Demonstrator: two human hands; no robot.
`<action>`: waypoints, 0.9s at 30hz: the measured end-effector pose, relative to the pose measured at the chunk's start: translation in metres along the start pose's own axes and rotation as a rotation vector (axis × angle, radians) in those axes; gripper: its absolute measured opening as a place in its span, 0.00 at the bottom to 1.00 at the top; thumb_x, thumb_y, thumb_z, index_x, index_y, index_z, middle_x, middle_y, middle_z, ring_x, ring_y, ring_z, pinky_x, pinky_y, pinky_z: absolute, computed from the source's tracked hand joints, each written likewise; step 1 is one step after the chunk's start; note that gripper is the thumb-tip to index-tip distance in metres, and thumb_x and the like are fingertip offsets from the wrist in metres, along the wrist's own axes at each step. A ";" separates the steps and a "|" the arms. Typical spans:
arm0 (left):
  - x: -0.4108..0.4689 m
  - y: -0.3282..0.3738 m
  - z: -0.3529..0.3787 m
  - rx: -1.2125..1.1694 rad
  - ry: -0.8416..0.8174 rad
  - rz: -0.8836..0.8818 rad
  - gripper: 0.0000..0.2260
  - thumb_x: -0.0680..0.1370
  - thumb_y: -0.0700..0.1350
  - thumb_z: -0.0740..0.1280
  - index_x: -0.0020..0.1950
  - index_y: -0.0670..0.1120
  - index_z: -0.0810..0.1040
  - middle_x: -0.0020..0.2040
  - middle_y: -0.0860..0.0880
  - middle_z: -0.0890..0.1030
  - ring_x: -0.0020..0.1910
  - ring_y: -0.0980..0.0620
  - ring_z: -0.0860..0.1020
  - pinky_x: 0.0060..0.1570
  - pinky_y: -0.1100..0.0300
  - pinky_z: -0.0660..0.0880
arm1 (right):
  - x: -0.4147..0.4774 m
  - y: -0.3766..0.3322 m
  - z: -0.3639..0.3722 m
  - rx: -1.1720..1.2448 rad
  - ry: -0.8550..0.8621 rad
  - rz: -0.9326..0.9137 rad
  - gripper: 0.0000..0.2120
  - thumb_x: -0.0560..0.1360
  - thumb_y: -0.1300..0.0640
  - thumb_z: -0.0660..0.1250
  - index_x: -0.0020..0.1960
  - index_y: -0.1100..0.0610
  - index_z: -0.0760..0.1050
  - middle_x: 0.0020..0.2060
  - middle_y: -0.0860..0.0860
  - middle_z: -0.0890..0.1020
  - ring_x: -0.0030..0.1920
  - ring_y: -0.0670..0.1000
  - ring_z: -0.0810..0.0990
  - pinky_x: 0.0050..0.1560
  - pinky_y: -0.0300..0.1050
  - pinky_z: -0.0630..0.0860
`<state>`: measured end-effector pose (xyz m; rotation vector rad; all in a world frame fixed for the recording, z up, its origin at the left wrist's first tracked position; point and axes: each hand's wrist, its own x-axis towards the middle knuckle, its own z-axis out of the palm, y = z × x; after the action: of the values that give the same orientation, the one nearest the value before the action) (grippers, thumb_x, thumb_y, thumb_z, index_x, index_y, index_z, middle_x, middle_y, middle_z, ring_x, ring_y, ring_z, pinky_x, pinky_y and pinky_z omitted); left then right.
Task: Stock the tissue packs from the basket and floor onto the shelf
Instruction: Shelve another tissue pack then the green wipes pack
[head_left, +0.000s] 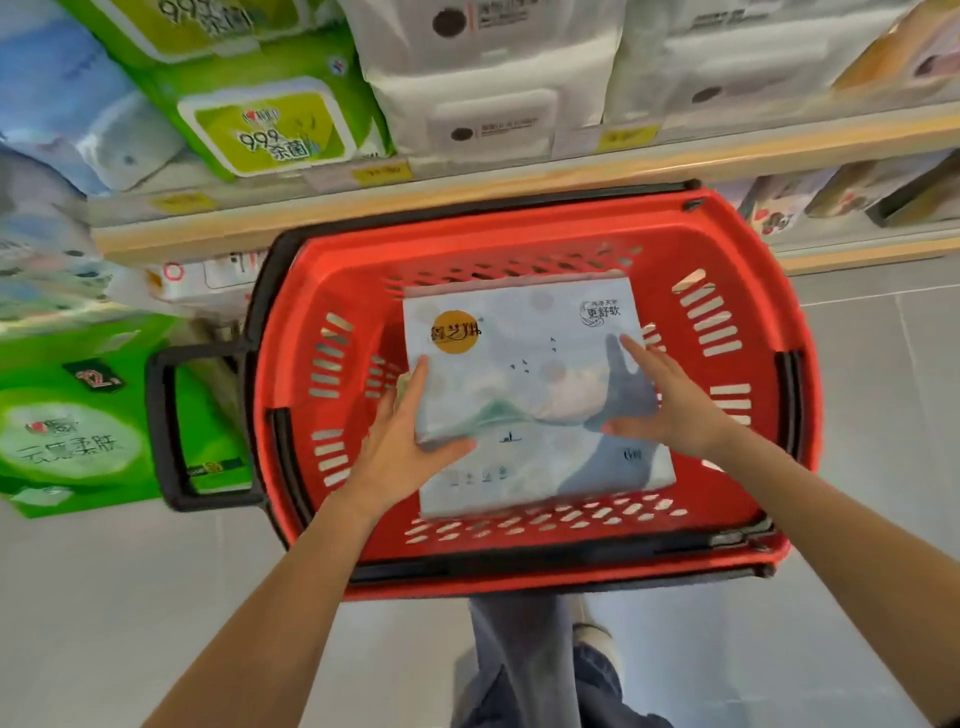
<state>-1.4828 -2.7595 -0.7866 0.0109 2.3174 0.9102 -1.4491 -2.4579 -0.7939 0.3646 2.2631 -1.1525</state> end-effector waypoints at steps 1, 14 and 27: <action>0.005 -0.002 0.001 -0.002 -0.004 -0.004 0.46 0.66 0.59 0.73 0.74 0.64 0.44 0.76 0.52 0.55 0.75 0.51 0.56 0.70 0.50 0.59 | 0.006 0.004 0.003 0.042 -0.005 -0.014 0.48 0.63 0.55 0.77 0.74 0.51 0.51 0.75 0.50 0.54 0.75 0.51 0.50 0.73 0.53 0.54; -0.002 0.004 -0.018 -0.162 -0.076 0.062 0.51 0.65 0.52 0.77 0.74 0.64 0.42 0.71 0.60 0.61 0.72 0.56 0.61 0.65 0.55 0.67 | -0.012 -0.016 0.002 0.068 0.104 -0.101 0.50 0.63 0.57 0.77 0.75 0.50 0.50 0.69 0.39 0.58 0.71 0.47 0.59 0.68 0.49 0.60; -0.143 0.168 -0.150 -0.083 0.115 0.275 0.52 0.64 0.50 0.77 0.73 0.63 0.41 0.69 0.66 0.61 0.66 0.67 0.62 0.57 0.80 0.62 | -0.171 -0.170 -0.118 0.075 0.316 -0.263 0.50 0.60 0.48 0.78 0.72 0.42 0.50 0.68 0.31 0.57 0.74 0.47 0.54 0.72 0.53 0.58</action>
<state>-1.4904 -2.7552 -0.5201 0.2543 2.4208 1.1708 -1.4356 -2.4608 -0.5250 0.3011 2.6069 -1.3988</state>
